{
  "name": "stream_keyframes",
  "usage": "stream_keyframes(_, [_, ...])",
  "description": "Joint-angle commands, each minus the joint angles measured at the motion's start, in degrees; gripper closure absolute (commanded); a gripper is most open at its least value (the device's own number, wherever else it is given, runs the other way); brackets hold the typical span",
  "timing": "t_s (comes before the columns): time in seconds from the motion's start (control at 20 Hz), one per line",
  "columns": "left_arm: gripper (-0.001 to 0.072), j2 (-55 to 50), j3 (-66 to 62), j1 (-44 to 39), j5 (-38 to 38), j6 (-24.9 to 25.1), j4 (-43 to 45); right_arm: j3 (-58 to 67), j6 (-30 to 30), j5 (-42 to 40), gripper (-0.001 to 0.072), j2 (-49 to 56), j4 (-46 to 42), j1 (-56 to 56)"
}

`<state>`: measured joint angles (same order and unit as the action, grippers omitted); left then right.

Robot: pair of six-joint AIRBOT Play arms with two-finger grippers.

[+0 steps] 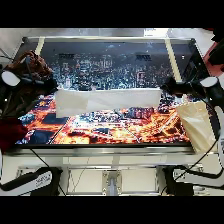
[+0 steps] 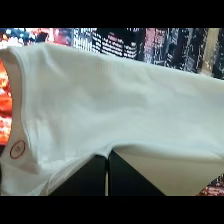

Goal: Fold the shirts.

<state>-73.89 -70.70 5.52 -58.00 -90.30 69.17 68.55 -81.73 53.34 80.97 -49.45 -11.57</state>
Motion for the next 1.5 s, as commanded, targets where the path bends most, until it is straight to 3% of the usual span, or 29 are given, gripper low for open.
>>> stream_keyframes(0.0, [0.0698, -10.14, -4.61, -2.01, 6.75, 0.81, 1.33, 6.23, -1.01, -6.36, 0.0682, 10.84, -1.31, 2.95])
stream_keyframes(0.15, [0.0697, -16.44, -4.70, -3.21, 6.56, 0.83, 1.36, 7.96, -1.44, -10.47, 0.0682, 17.33, -1.14, 3.74])
stream_keyframes(0.35, [0.0697, -20.48, -4.70, -3.43, 6.73, 1.73, 1.44, 8.22, -2.14, -10.03, 0.0682, 20.04, -4.24, 3.80])
stream_keyframes(0.65, [0.0696, -20.74, -4.70, -3.43, 7.17, 1.84, 0.92, 8.22, -9.97, 0.17, 0.0681, 20.04, -21.05, 3.74])
stream_keyframes(0.8, [0.0696, -20.74, -4.70, -3.43, 7.17, 1.86, -1.62, 8.22, -10.05, 1.09, 0.0670, 19.98, -21.27, 3.74])
stream_keyframes(0.85, [0.0688, -20.72, -4.72, -3.43, 7.17, 1.86, -2.49, 8.24, -9.70, 0.87, 0.0568, 19.80, -19.69, 3.74])
stream_keyframes(0.9, [0.0575, -20.61, -4.98, -3.43, 7.02, 1.86, -3.13, 8.24, -7.98, 0.68, 0.0346, 19.02, -16.81, 3.69])
stream_keyframes(0.95, [0.0356, -20.50, -5.90, -3.41, 6.49, 1.95, -3.15, 8.48, -4.07, 0.74, 0.0284, 17.33, -13.29, 3.67])
stream_keyframes(1.0, [0.0261, -20.24, -7.69, -3.23, 5.53, 2.32, -3.06, 9.51, -1.95, 1.33, 0.0283, 15.23, -11.10, 3.58])
stream_keyframes(1.15, [0.0260, -17.09, -13.40, -2.32, 5.51, 2.03, -3.58, 14.51, 2.86, 4.66, 0.0257, 6.71, -12.61, 2.54])
stream_keyframes(1.3, [0.0257, -12.39, -15.67, -2.32, 9.73, 2.29, -5.27, 15.43, 3.08, 5.68, 0.0255, 1.05, -17.88, -0.68])
stream_keyframes(1.35, [0.0240, -11.10, -15.67, -2.32, 10.99, 2.29, -5.31, 15.21, 3.13, 8.07, 0.0197, 1.20, -16.81, -2.84])
stream_keyframes(1.45, [0.0232, -9.88, -15.67, -2.32, 11.34, 2.29, -5.46, 12.22, 4.09, 9.92, 0.0180, 2.73, -12.17, -7.63])
